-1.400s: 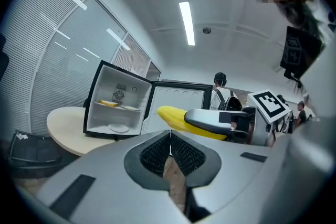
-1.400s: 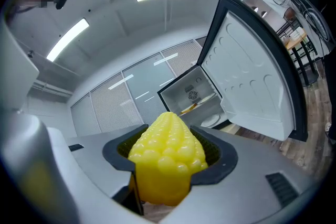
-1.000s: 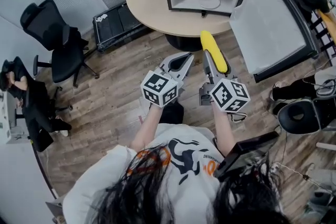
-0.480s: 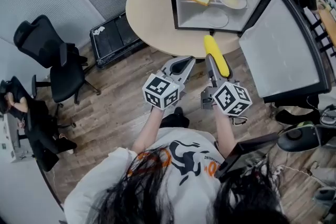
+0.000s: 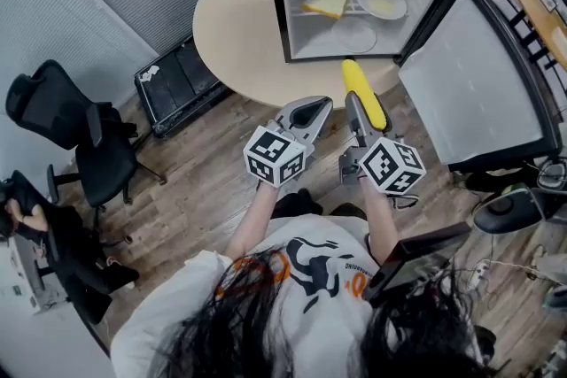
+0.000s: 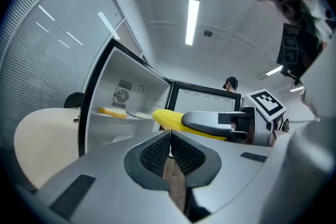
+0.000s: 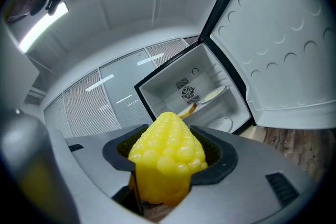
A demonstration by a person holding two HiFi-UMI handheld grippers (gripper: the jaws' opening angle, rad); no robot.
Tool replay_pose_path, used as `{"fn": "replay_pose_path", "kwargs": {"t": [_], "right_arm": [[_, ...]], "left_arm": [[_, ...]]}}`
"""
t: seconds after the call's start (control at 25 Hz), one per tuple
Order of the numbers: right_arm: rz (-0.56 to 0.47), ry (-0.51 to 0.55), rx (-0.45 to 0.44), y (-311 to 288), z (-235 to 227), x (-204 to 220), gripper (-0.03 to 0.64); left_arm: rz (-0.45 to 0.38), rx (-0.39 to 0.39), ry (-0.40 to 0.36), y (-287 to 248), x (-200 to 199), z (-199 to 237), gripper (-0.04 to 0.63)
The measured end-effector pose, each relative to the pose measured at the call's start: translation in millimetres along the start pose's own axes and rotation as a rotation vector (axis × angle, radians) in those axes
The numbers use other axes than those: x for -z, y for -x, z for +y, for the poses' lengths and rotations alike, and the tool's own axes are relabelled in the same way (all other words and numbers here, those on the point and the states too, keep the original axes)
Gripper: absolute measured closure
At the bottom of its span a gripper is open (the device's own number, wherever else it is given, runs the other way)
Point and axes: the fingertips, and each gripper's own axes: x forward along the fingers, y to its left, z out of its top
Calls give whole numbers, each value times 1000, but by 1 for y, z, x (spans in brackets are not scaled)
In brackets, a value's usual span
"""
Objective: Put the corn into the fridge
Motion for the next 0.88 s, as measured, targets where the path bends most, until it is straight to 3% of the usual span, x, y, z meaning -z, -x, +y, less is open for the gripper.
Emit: {"fn": "replay_pose_path", "kwargs": {"t": [0.4,0.88], "right_arm": [[10,4,20,-4,-6,-7,360],[21,39,-11,-62,-26,-33,360]], "left_arm": [[12,30,29,-11,7,-1,584],[17,-27,32,-32,1,37,584]]}}
